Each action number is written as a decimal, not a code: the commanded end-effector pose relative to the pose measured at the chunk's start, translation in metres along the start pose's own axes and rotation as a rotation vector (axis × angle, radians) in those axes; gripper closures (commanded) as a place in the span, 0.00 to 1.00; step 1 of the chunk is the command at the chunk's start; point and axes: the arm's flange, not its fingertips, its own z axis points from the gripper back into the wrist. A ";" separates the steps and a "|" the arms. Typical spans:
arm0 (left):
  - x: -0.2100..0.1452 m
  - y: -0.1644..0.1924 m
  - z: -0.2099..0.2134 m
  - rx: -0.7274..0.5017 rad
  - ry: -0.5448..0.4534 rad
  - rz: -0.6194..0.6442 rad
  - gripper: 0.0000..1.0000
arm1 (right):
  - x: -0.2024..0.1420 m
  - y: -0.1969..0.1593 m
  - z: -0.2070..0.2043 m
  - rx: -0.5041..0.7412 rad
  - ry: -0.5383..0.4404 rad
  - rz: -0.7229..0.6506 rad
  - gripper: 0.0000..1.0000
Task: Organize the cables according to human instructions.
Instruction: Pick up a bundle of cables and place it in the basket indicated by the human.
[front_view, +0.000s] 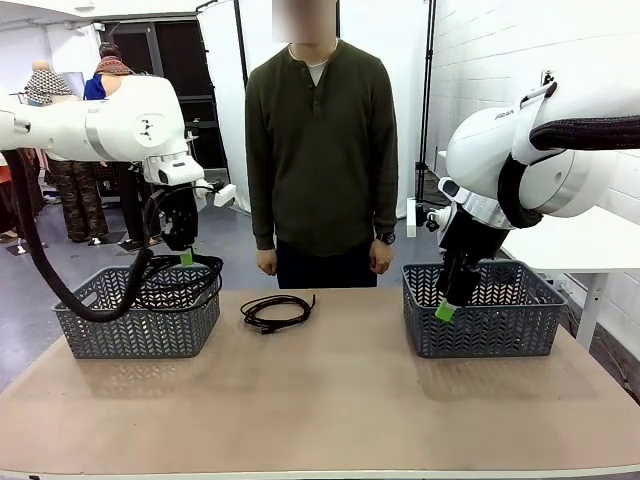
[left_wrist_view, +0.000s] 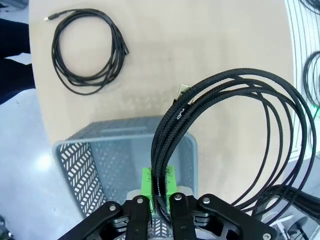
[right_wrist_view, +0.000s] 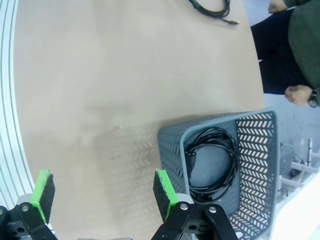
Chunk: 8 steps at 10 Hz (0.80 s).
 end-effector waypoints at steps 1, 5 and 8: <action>-0.007 0.008 0.003 -0.018 -0.001 0.016 1.00 | 0.002 -0.003 -0.001 -0.007 0.007 -0.010 0.00; 0.000 0.000 0.000 0.000 0.000 0.000 1.00 | 0.002 -0.003 -0.001 -0.007 0.007 -0.010 0.00; 0.000 0.000 0.000 0.000 0.000 0.000 1.00 | 0.002 -0.003 -0.001 -0.007 0.007 -0.010 0.00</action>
